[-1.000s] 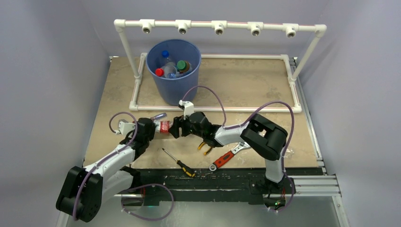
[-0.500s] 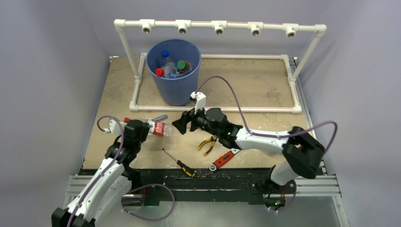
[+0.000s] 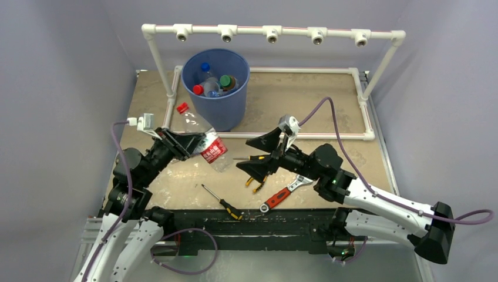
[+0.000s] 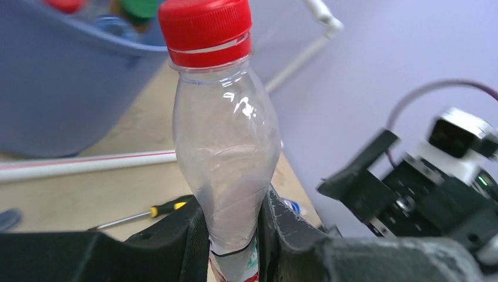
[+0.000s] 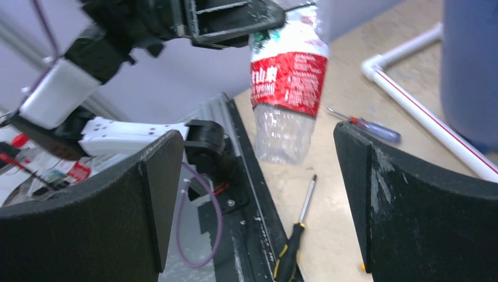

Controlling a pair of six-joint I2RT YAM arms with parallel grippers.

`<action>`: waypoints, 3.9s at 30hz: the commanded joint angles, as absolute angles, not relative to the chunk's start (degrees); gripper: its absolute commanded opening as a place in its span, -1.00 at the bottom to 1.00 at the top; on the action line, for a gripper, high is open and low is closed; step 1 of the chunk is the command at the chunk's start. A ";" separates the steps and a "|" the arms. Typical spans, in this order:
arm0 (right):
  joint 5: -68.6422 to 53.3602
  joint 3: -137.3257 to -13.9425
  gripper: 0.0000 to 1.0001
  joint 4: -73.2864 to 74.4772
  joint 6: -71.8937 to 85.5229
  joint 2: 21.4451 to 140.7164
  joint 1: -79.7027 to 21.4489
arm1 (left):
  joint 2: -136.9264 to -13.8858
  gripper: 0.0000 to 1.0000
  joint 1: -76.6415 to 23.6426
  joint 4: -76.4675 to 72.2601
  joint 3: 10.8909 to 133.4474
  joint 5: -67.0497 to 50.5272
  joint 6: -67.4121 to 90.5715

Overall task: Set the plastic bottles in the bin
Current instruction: Pick up the plastic bottle at the center of the board.

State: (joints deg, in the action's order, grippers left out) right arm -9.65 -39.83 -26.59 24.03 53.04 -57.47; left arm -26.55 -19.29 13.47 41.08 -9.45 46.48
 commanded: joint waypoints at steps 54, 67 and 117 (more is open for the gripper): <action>-9.70 -38.74 -0.29 -33.84 20.88 53.17 -63.97 | -57.93 0.74 -20.08 -24.30 69.84 -46.86 53.41; -6.15 -36.41 -0.32 -35.08 20.80 51.10 -63.98 | -55.36 0.99 -27.95 -21.40 70.03 -41.30 45.78; 2.69 -44.24 0.98 -8.92 20.67 33.15 -63.98 | -56.16 -1.00 -33.02 -12.75 77.31 -4.43 20.07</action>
State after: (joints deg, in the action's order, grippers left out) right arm -1.56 -41.93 -14.44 20.93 42.68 -63.44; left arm -59.18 -33.85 -4.27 76.79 -27.77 32.91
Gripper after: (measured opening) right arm 0.987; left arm 0.352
